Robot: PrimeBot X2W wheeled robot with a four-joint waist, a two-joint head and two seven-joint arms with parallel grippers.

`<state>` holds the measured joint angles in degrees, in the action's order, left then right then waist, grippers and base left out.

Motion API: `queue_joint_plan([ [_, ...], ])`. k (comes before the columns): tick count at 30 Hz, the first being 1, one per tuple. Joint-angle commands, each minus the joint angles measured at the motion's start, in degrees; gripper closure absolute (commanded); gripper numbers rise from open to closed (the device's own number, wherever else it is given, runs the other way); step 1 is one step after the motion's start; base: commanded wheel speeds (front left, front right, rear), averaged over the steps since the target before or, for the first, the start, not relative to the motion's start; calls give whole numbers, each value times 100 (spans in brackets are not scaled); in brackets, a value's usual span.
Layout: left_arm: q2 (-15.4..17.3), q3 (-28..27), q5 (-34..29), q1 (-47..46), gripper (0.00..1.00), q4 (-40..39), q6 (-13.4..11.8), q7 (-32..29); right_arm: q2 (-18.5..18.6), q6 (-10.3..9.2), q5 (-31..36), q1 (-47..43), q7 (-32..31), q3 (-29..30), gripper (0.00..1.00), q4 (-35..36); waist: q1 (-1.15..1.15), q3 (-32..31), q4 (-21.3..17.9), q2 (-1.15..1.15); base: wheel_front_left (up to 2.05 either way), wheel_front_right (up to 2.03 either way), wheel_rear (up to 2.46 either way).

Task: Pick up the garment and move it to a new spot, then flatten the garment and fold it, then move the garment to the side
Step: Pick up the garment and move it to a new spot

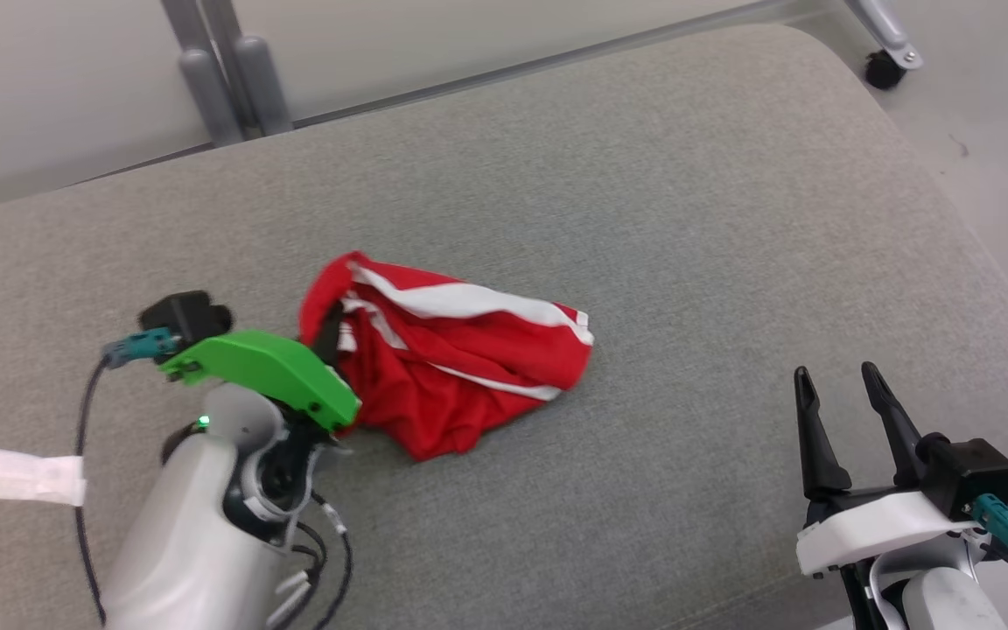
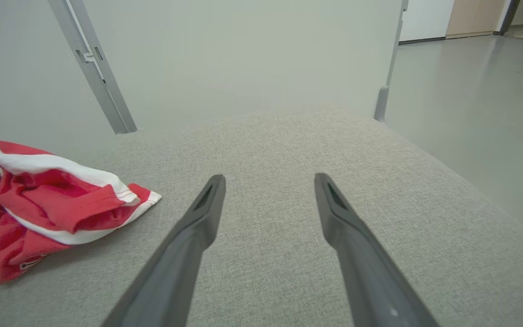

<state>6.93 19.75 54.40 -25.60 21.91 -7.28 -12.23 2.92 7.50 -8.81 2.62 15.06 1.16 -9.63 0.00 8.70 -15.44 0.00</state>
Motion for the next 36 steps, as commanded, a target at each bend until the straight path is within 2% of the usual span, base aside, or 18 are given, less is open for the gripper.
queue_joint_plan([
  [1,74,-244,102,-215,100,334,-93,245,-3,-2,-25,28,18,-20,0,0,0,277,-463,0,0,0,0],
  [4,87,-557,168,-332,100,999,-99,582,0,-2,-34,-23,19,24,0,-1,0,302,-501,0,0,0,0],
  [7,28,-663,307,-402,100,1499,93,724,-2,-2,5,-85,19,87,0,-20,0,305,-440,0,0,0,0],
  [8,16,-668,331,-408,92,1619,155,765,-2,-1,24,-104,19,103,0,-28,0,299,-404,0,0,0,0],
  [9,8,-673,337,-411,43,1742,231,836,-2,-1,37,-119,19,107,0,-36,0,285,-358,0,0,0,0],
  [10,0,-637,289,-410,0,1830,299,912,-2,-1,51,-127,19,112,0,-38,0,268,-315,0,0,0,0],
  [15,63,-398,-162,-244,0,1977,619,1667,3,-2,128,-186,19,149,0,-1,0,96,-41,0,0,0,0],
  [18,159,-148,-695,-20,0,1862,581,2382,2,-2,258,-268,19,248,0,50,0,-98,157,0,0,0,0],
  [20,168,-65,-970,215,0,1715,486,2615,10,-2,320,-316,19,393,0,126,0,-250,292,0,0,0,0],
  [23,173,-131,-1343,659,0,1284,279,2739,0,-2,443,-415,18,597,0,263,0,-433,489,0,0,0,0],
  [28,47,-589,-2322,1759,0,-139,59,2743,3,-2,637,-614,18,904,0,486,0,-664,857,0,0,0,0],
  [33,-124,-948,-3075,2634,0,-976,134,2744,4,-2,851,-783,19,1133,0,622,0,-787,1186,0,0,0,0],
  [36,-231,-1193,-3369,3075,0,-1285,265,2738,3,-2,952,-870,19,1255,0,680,0,-852,1321,0,0,0,0],
])
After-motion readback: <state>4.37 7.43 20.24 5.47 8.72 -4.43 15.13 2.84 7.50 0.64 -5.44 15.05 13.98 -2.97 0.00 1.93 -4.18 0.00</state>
